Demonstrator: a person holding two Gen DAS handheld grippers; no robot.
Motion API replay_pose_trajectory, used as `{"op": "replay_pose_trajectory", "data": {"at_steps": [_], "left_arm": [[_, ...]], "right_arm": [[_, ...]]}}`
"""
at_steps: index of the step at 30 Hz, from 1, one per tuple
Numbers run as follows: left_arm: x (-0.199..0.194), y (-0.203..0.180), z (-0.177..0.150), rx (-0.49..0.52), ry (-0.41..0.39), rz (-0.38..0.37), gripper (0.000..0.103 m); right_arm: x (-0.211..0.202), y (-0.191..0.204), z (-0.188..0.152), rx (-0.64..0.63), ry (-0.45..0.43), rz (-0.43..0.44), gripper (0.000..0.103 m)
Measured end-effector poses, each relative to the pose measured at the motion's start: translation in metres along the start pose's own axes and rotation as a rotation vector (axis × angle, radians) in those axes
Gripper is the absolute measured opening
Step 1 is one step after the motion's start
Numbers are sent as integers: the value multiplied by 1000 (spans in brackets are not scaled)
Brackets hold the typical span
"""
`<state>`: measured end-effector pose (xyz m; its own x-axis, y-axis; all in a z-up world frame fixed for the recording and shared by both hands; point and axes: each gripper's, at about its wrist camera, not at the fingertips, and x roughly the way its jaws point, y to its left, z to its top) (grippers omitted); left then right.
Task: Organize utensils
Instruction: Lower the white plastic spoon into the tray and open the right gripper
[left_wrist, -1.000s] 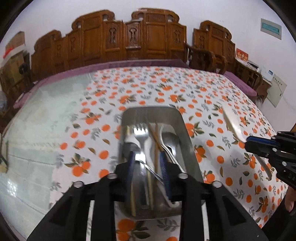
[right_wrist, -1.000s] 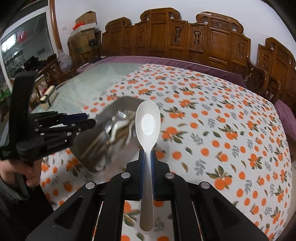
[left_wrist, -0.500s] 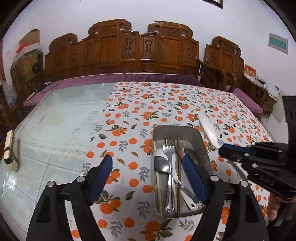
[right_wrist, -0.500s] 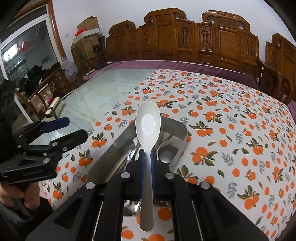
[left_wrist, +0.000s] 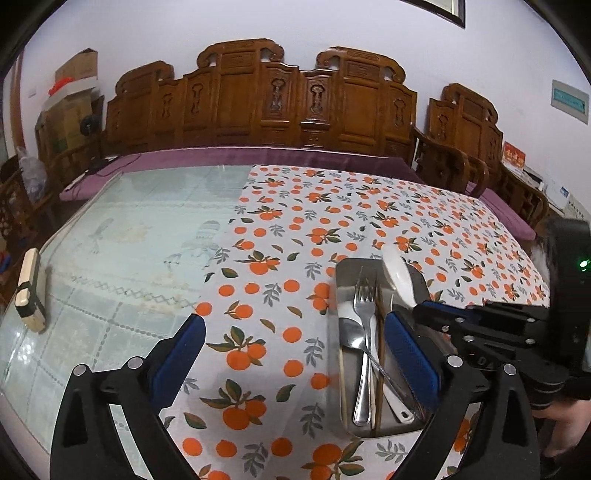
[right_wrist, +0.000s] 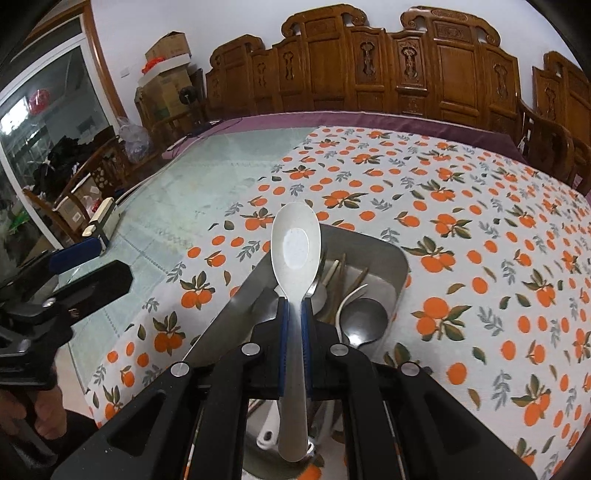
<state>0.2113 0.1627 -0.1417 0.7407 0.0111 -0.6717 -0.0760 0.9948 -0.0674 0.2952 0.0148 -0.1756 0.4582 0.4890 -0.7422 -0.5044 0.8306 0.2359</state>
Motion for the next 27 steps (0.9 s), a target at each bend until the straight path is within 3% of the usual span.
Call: {"op": "replay_pose_trajectory", "data": {"at_steps": [15, 20, 26, 27], "left_arm": [[2, 1, -1, -5, 8, 10, 94], [4, 0, -1, -2, 12, 14, 94], [3, -1, -2, 3, 12, 18, 94], [2, -1, -2, 2, 11, 16, 94]], "right_arm": [[43, -6, -11, 56, 74, -100, 9], [42, -2, -13, 50, 66, -47, 9], [20, 1, -13, -2, 17, -64, 13], [14, 0, -14, -8, 9, -69, 18]]}}
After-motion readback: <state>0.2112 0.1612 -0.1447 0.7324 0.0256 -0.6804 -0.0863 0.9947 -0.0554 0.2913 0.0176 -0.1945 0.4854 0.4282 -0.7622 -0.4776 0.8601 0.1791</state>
